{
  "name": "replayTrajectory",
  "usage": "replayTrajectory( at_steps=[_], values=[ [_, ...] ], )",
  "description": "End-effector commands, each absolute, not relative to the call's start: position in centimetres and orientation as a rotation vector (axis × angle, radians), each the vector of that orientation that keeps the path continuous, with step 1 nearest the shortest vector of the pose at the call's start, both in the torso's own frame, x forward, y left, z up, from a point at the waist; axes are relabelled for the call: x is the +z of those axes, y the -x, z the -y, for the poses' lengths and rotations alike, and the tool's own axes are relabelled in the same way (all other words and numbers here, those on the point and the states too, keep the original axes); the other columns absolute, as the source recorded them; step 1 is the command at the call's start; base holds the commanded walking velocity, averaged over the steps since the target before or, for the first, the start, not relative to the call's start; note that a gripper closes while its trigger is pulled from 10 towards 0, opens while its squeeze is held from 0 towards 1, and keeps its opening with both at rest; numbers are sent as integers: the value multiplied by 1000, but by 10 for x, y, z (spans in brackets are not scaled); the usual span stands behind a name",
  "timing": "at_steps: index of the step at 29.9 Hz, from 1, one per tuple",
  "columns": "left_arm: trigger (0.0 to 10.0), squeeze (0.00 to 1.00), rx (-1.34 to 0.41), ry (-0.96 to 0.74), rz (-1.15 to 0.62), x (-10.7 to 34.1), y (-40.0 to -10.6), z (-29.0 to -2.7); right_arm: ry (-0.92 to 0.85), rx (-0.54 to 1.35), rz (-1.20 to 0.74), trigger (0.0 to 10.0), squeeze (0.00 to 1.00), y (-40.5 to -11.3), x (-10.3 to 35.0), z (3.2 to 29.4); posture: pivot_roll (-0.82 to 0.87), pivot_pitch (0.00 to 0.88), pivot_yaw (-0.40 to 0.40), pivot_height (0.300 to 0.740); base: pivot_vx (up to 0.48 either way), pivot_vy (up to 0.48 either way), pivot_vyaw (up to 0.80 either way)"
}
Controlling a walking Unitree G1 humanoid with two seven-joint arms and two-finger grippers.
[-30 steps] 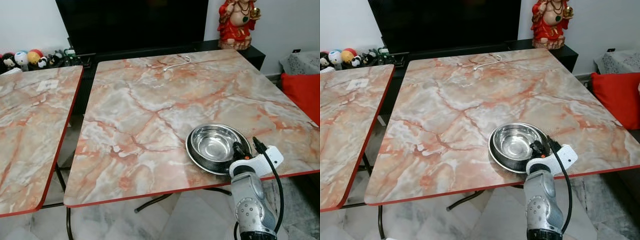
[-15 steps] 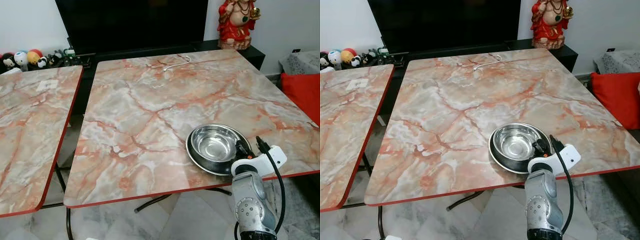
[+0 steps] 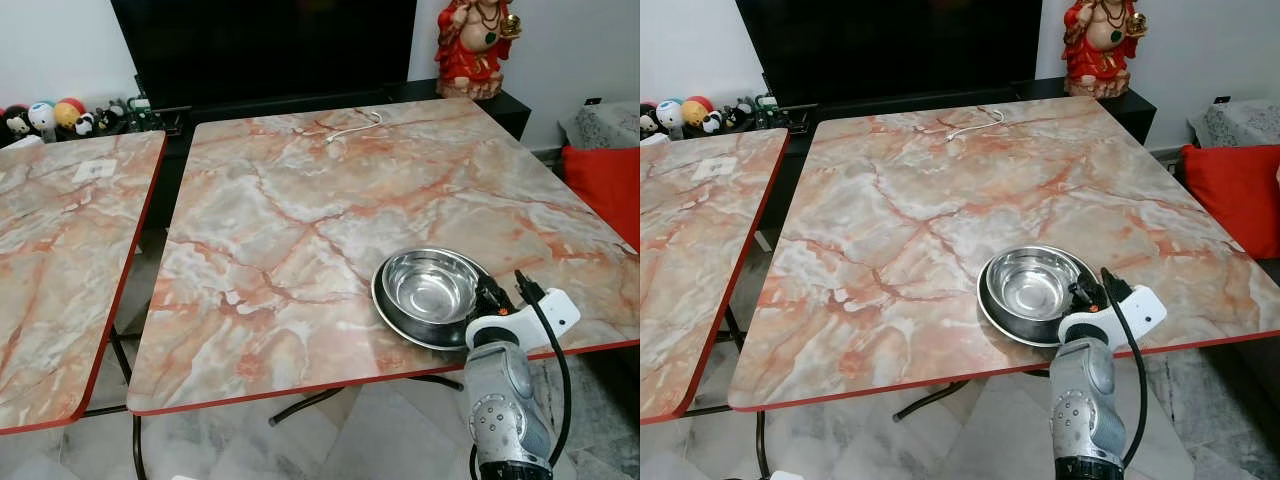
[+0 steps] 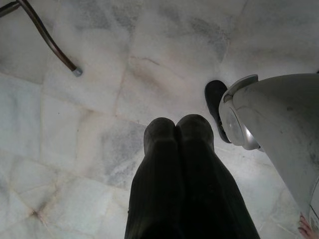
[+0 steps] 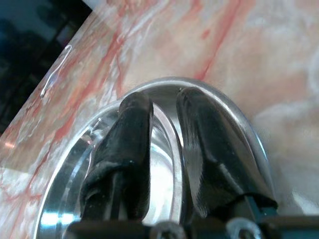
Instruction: Setting the table
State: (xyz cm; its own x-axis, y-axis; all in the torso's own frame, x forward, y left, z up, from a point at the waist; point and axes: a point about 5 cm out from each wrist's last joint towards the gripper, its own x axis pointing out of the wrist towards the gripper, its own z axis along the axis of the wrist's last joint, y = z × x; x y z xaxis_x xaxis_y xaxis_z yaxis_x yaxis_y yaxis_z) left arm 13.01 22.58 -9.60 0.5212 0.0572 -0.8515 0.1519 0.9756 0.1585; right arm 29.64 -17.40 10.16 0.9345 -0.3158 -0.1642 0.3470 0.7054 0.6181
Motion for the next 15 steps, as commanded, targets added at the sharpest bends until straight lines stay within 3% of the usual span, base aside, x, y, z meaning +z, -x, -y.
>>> replayTrajectory(
  at_steps=[1, 6, 15],
  values=[
    [10000, 0, -43, -233, -1041, -96, -126, -231, -616, -301, 34, 10000, 0, -297, 116, 162, 23, 0, 50, 740, 0, 0, 0],
    [10000, 0, -40, -232, -1040, -96, -126, -231, -420, -208, 145, 10000, 0, -296, 135, 154, 18, 0, 48, 740, 0, 0, 0],
    [10000, 0, -40, -227, -1035, -97, -126, -230, -191, -120, 128, 10000, 0, -283, 127, 145, 7, 0, 41, 740, 0, 0, 0]
  ],
)
